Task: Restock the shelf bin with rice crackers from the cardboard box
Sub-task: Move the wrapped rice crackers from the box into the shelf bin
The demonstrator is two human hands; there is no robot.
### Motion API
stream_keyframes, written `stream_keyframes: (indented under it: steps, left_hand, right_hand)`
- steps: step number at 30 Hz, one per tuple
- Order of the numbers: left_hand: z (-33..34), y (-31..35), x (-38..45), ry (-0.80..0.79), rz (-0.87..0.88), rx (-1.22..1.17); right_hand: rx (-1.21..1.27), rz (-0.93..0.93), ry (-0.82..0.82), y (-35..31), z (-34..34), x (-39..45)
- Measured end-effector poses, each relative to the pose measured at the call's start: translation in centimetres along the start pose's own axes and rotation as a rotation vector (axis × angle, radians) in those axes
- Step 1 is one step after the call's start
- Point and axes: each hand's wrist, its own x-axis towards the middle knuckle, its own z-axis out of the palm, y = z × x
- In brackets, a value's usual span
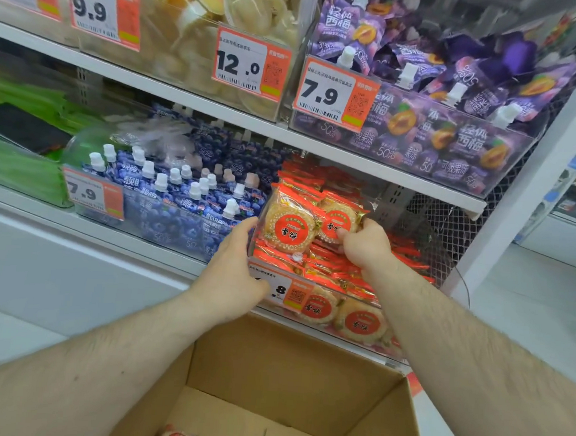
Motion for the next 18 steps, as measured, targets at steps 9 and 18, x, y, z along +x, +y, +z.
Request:
stream_keyframes:
  steps: [9,18]
  left_hand:
    - [-0.4,-1.4,-1.5,0.037,-0.190,0.096]
    - [-2.2,-5.3,-4.2,-0.421,-0.313,0.285]
  right_hand:
    - [0.007,-0.443,0.473,1.5,-0.9,-7.2]
    - [0.009,-0.409,-0.246,11.8,14.7,-15.7]
